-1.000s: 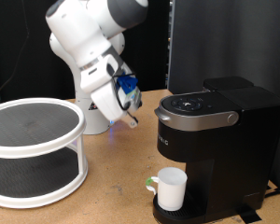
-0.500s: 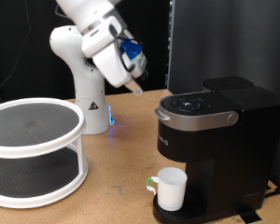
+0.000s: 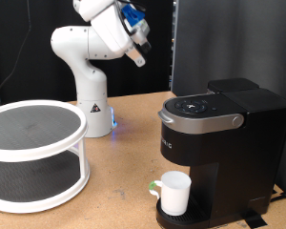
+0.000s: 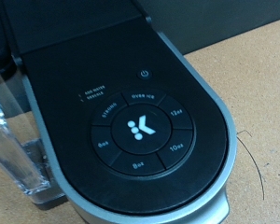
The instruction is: Make a cup of coffee with the keurig machine
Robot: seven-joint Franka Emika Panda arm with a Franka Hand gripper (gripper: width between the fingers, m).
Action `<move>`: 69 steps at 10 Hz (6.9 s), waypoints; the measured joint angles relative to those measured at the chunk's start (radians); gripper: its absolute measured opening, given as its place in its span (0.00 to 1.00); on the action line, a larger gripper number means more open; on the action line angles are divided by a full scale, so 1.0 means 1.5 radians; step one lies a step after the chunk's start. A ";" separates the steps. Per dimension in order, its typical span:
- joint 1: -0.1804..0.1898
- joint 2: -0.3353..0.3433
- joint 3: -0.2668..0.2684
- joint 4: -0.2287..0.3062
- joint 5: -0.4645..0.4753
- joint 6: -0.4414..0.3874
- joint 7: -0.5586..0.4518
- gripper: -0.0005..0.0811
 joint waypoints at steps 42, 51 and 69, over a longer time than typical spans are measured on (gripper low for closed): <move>0.046 0.134 0.111 0.040 0.115 0.113 -0.021 0.87; 0.046 0.179 0.121 0.019 0.115 0.170 -0.038 0.02; 0.046 0.183 0.131 0.019 0.059 0.186 0.017 0.01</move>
